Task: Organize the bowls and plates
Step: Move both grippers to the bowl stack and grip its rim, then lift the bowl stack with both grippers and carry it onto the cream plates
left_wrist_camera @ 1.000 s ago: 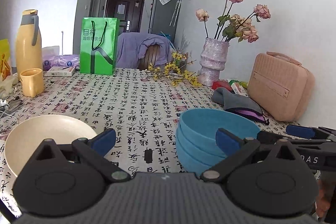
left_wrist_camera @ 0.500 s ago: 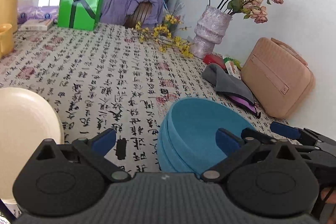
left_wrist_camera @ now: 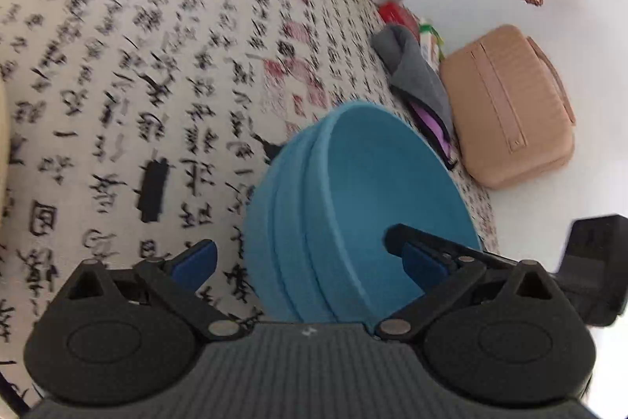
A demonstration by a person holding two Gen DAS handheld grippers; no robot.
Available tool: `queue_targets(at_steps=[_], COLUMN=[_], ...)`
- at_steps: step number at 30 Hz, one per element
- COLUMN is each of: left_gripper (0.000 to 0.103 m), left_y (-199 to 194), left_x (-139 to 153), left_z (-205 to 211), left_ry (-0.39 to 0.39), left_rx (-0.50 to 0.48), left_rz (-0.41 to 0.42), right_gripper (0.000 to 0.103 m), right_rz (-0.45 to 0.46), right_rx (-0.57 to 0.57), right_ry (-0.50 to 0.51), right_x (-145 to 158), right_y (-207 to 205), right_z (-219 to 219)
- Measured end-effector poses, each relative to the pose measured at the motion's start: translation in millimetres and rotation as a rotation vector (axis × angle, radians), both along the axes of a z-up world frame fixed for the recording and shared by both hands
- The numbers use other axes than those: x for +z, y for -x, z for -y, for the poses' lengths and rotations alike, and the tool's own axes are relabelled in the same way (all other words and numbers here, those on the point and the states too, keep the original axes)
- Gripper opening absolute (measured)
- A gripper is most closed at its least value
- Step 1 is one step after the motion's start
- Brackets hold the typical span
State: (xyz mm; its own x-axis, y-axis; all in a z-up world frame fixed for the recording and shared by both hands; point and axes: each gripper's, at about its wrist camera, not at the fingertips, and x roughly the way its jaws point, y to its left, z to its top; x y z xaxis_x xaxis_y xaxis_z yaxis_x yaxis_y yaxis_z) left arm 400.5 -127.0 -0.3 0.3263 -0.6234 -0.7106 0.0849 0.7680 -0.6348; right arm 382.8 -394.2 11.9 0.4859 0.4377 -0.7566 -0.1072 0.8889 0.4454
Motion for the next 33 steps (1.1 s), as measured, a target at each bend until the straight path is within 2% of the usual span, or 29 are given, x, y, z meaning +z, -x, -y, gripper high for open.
queue_targets(at_steps=[1,3,4,5,7,10,12,15,17,18,23,33], left_gripper=[0.102,0.091,0.078,0.074,0.072,0.070,0.068,0.060,0.049,0.046,0.045,0.045], left_y=[-2,-4,-6,-8,-10,-18,-20,-20,-21,-22,-19,-7], left_x=[-2,-4,-6,-7,-10,-14,-15,-13,-12,-12,-13,8], left_z=[2,3,4,5,4,1,-2,-1,-1,-2,-9,-29], left_ry=[0.003,0.003,0.004,-0.001,0.008,0.037,0.052,0.017,-0.010,-0.019,0.012,0.016], left_rx=[-0.008,-0.005,-0.010,-0.012,-0.006,-0.005,-0.001,-0.004,0.002,0.006,0.008,0.009], left_rz=[-0.005,-0.006,-0.011,-0.023,-0.040,-0.073,-0.095,-0.105,-0.117,-0.126,-0.155,-0.138], right_gripper=[0.080,0.072,0.067,0.058,0.051,0.046,0.046,0.043,0.042,0.042,0.041,0.041], right_rz=[-0.033,-0.087,-0.108,-0.131,-0.182,-0.247,-0.275,-0.291,-0.290,-0.285,-0.274,-0.242], right_rx=[0.007,0.015,0.021,0.025,0.030,0.035,0.027,0.012,0.012,0.016,0.006,0.017], right_ry=[-0.024,-0.062,-0.076,-0.091,-0.126,-0.159,-0.200,-0.229,-0.221,-0.213,-0.197,-0.191], right_x=[-3,-9,-12,-15,-22,-33,-38,-40,-38,-36,-28,-11], right_y=[-4,-10,-13,-15,-20,-27,-30,-31,-31,-30,-30,-28], right_z=[2,5,6,7,8,8,12,15,15,14,12,-2])
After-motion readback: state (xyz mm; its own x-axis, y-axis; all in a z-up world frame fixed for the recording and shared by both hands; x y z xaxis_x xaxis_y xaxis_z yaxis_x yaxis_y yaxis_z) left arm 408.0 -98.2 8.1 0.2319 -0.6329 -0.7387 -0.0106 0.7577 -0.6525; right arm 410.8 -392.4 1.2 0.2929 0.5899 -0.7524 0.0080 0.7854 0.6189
